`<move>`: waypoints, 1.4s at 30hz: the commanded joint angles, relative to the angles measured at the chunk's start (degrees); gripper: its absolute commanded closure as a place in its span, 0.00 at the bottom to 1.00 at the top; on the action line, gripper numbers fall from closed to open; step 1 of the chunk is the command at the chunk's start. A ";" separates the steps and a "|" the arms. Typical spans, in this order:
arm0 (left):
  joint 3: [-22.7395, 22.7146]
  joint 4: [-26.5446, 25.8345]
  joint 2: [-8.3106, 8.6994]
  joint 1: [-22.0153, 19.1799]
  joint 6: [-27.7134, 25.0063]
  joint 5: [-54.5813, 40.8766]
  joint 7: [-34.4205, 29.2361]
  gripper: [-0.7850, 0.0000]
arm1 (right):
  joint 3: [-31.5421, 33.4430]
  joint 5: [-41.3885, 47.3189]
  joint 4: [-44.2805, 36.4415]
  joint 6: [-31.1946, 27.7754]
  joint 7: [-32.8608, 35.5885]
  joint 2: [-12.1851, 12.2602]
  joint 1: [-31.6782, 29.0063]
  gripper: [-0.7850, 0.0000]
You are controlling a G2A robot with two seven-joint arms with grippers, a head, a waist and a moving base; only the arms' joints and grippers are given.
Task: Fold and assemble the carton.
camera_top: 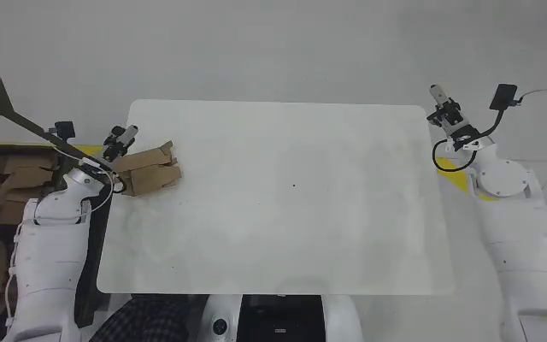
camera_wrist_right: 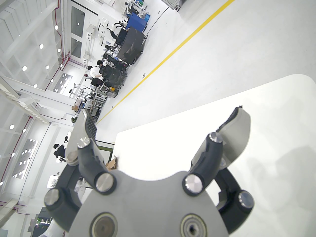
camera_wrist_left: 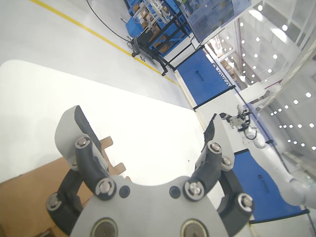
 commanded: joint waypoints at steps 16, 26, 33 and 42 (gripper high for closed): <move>-4.66 1.94 0.96 3.91 2.56 -20.97 -12.22 0.00 | 0.00 0.00 0.00 0.00 0.00 0.00 0.00 0.00; -4.57 1.38 0.92 4.08 4.34 -21.19 -11.23 0.00 | 0.00 0.00 0.00 0.00 0.00 0.00 0.00 0.00; -8.27 5.21 1.58 5.48 6.41 -21.74 -9.35 0.00 | 0.00 0.00 0.00 0.00 0.00 0.00 0.00 0.00; -10.47 16.28 2.27 4.03 7.08 -20.51 -6.88 0.00 | 0.00 0.00 0.00 0.00 0.00 0.00 0.00 0.00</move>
